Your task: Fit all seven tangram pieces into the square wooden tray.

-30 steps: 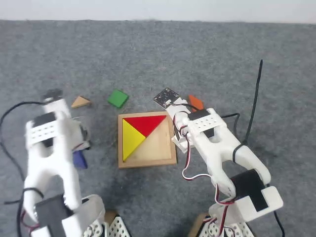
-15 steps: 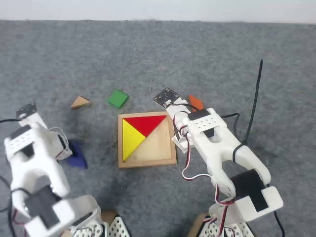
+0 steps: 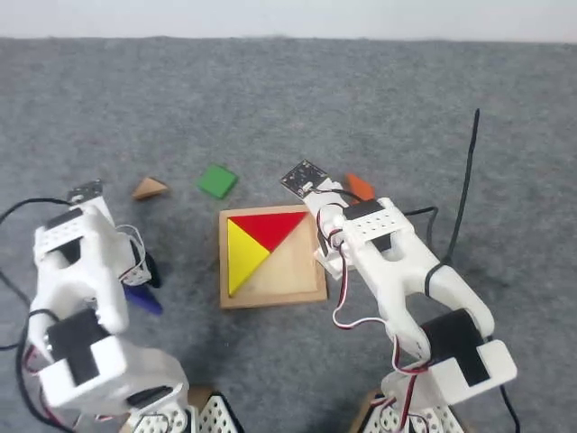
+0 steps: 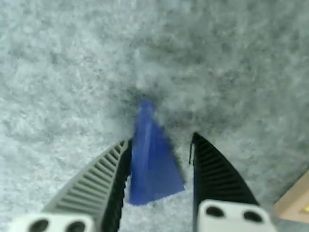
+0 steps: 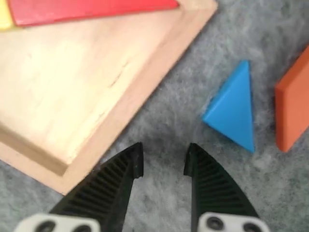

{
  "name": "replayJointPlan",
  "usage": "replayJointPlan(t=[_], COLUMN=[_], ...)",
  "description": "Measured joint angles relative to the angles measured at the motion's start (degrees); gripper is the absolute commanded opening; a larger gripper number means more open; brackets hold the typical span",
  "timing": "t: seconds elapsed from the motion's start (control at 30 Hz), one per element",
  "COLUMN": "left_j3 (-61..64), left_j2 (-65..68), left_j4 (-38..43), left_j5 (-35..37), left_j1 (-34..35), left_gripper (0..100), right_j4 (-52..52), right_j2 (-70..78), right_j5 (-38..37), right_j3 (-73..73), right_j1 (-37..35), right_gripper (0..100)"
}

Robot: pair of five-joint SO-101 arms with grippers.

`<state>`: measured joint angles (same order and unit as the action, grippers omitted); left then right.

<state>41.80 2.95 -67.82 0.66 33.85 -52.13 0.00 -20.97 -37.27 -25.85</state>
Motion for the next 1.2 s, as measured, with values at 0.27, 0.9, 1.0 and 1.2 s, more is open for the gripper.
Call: replayJointPlan(t=[0.27,0.9,1.0,1.2], left_j3=[0.70,-2.55,-2.55,-2.46], left_j2=[-0.97,0.00,0.00,-5.63], left_j4=[0.44,-6.59,-6.95,-7.12], left_j5=[0.00,-0.18,-0.18,-0.18], left_j1=[-1.23,-3.87,-3.87,-3.78], left_gripper=[9,1,1,1], right_j4=[0.00,0.00,0.00,0.00], right_j2=[0.00,0.00,0.00,0.00], right_j5=[0.00,0.00,0.00,0.00], right_j3=[0.00,0.00,0.00,0.00], right_j1=[-0.09,-0.09,-0.09,-0.09], right_gripper=[15.5,15.5,15.5,15.5])
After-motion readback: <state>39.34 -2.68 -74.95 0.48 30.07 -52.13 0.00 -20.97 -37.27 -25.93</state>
